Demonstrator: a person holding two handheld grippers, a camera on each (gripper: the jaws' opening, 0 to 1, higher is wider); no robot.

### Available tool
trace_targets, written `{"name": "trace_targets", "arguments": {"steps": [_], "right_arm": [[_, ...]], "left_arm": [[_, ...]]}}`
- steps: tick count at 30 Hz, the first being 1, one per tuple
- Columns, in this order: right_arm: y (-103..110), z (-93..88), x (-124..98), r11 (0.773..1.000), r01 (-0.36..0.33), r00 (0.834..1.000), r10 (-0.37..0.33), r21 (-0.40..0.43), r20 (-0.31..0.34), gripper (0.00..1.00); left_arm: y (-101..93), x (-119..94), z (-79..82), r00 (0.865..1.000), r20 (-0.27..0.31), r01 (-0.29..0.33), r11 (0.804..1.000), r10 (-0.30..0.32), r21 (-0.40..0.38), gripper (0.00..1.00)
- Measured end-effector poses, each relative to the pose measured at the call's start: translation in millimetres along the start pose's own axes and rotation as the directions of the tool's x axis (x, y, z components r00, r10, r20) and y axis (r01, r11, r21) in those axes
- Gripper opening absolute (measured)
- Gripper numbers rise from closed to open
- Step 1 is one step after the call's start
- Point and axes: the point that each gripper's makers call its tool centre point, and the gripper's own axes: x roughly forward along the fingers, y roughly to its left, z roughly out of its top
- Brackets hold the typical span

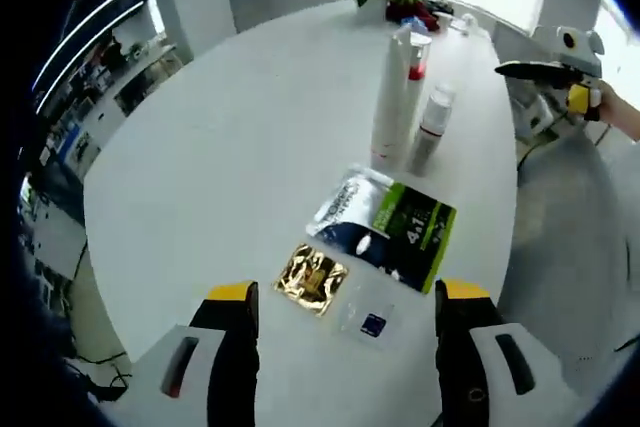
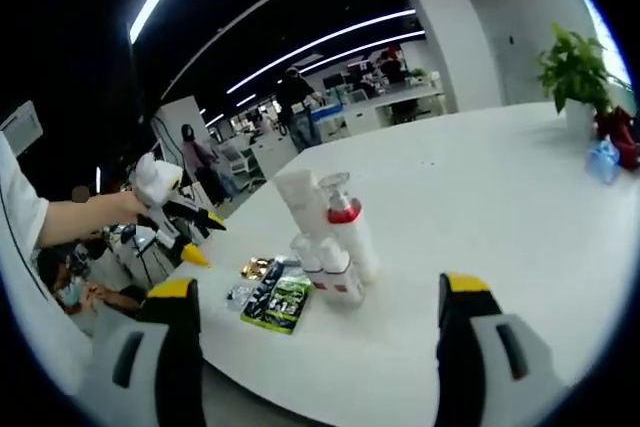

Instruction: Arrange the skincare products in the storage area until every visible bottle or jar stands upright without overlapping.

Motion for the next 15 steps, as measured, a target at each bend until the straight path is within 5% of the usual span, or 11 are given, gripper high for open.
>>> {"name": "trace_targets", "arguments": {"steps": [7, 15], "right_arm": [[8.2, 4.1, 2.1, 0.999, -0.031, 1.0, 0.031, -0.027, -0.006, 1.0], [12.8, 10.0, -1.5, 0.998, -0.049, 0.999, 0.05, -0.049, 0.003, 1.0]], "left_arm": [[-9.0, -27.8, -2.0, 0.987, 0.136, -0.064, 0.986, 0.085, -0.156, 0.75], [-25.2, -47.2, -12.6, 0.948, 0.251, -0.115, 0.946, 0.195, -0.303, 0.82]]}}
